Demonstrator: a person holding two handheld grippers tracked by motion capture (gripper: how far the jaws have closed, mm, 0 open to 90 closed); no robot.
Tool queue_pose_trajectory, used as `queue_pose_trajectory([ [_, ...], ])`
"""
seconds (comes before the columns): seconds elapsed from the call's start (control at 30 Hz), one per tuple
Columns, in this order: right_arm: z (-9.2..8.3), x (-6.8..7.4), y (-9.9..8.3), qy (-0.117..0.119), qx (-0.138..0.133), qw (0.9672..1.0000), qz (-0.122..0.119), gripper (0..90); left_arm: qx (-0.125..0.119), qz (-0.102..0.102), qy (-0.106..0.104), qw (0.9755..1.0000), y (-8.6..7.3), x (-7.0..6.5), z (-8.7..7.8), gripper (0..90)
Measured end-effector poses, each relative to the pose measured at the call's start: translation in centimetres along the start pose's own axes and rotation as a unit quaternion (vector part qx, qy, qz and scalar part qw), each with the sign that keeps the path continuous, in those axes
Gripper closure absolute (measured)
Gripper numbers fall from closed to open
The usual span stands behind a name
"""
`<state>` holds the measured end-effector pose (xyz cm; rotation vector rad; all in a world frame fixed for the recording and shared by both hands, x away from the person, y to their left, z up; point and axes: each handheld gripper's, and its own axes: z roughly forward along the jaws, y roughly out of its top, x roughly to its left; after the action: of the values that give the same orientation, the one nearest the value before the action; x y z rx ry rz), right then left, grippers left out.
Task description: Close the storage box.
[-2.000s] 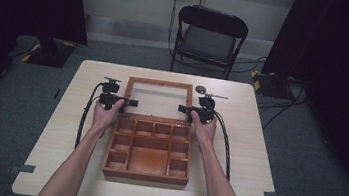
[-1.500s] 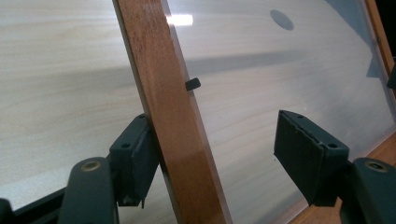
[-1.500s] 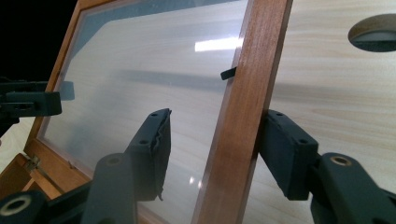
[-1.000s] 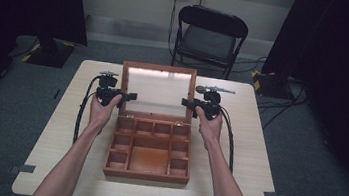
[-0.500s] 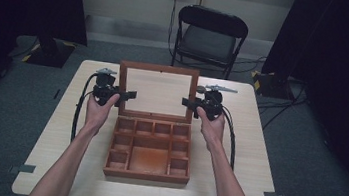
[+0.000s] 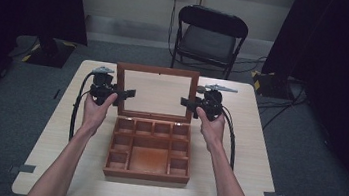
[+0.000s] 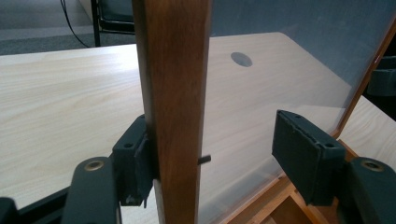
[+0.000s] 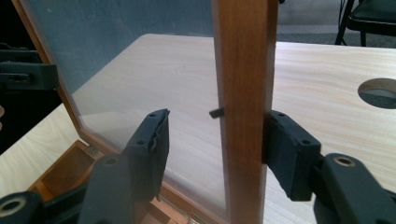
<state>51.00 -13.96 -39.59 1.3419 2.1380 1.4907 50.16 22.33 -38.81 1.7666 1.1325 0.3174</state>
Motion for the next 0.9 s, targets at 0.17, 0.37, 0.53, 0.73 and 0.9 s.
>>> queue_pose_trajectory([
  [0.17,-0.1,0.3,0.2,0.006,-0.006,1.0,-0.003,40.2,-0.009,0.007,-0.006,0.9999,0.4,-0.5,-0.5,33.0],
  [0.37,-0.4,0.6,0.3,0.007,-0.001,0.9999,-0.007,39.5,-0.01,0.011,-0.011,0.9998,0.4,-0.7,-1.0,33.2],
  [0.53,-0.7,0.8,0.3,0.009,0.003,0.9999,-0.011,39.6,-0.011,0.013,-0.013,0.9998,0.3,-0.9,-1.3,33.9],
  [0.73,-0.9,1.3,0.3,0.012,0.003,0.9998,-0.018,40.1,-0.017,0.02,-0.015,0.9995,0.0,-1.1,-1.9,36.8],
  [0.9,-1.1,1.3,0.2,0.018,0.005,0.9997,-0.019,40.3,-0.015,0.026,-0.014,0.9994,-0.2,-1.5,-2.2,37.1],
])
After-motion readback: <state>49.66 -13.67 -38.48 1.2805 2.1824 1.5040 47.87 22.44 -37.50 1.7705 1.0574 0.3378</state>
